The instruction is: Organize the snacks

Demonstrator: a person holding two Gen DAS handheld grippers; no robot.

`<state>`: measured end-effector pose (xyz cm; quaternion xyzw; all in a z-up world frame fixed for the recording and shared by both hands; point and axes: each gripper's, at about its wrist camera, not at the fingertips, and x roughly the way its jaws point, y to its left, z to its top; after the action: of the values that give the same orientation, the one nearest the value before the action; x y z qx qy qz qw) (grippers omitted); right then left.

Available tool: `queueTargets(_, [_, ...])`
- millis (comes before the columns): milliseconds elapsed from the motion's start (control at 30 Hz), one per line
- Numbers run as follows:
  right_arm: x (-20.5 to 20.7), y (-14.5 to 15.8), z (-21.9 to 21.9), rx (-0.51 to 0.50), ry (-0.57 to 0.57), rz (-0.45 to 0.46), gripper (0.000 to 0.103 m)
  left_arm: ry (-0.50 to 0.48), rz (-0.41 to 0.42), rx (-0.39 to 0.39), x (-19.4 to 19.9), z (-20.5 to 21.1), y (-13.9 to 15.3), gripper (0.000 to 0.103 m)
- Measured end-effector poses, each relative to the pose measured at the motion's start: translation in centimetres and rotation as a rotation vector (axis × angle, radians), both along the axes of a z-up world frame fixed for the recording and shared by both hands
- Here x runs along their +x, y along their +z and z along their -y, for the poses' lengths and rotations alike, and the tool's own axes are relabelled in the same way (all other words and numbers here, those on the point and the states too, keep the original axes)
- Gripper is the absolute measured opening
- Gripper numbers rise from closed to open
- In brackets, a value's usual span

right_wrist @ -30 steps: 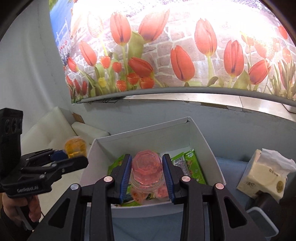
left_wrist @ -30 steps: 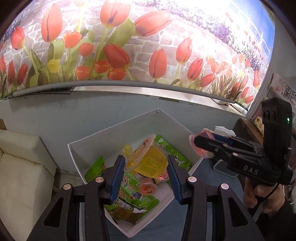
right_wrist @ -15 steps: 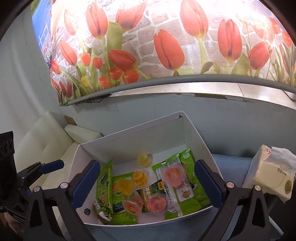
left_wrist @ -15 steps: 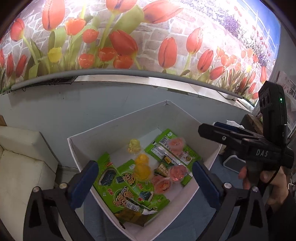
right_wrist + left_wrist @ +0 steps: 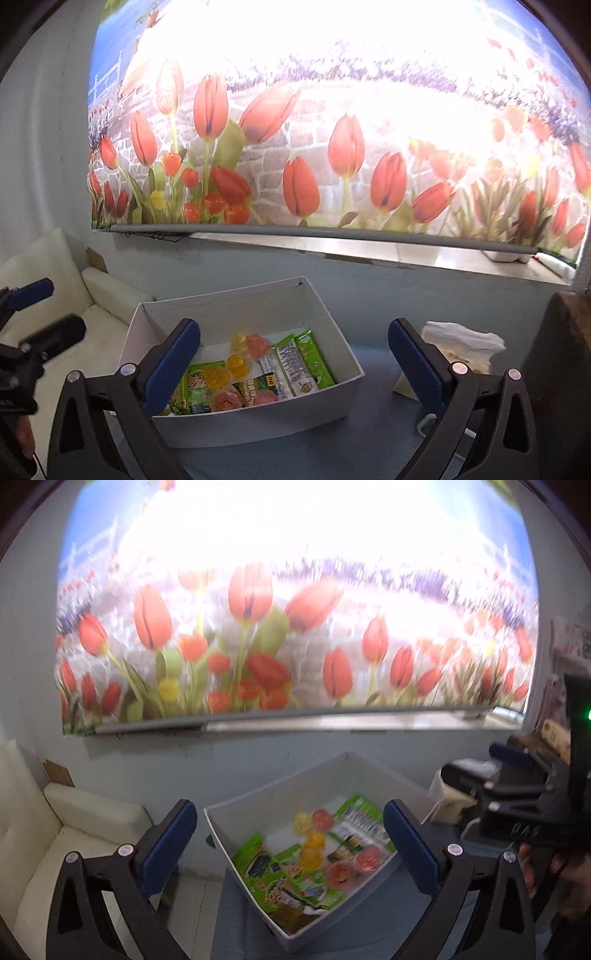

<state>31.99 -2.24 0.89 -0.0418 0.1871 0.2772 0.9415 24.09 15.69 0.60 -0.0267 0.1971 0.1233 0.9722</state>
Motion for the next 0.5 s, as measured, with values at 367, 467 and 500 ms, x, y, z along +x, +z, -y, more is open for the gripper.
queueTargets(367, [-9.4, -1.9, 9.3, 0.046, -0.131, -0.096, 0.103, 0.031, -0.055, -0.02, -8.1, 6.0, 0.1, 0.103])
queueTargets(467, [-12.4, -3.0, 11.9, 0.093, -0.093, -0.151, 0.103, 0.001, -0.085, -0.054, -10.3, 8.0, -0.5, 0.103])
queueTargets(500, [-13.6, -3.1, 12.5, 0.1, -0.084, -0.162, 0.103, -0.02, -0.096, -0.069, -11.0, 8.8, -0.8, 0.103])
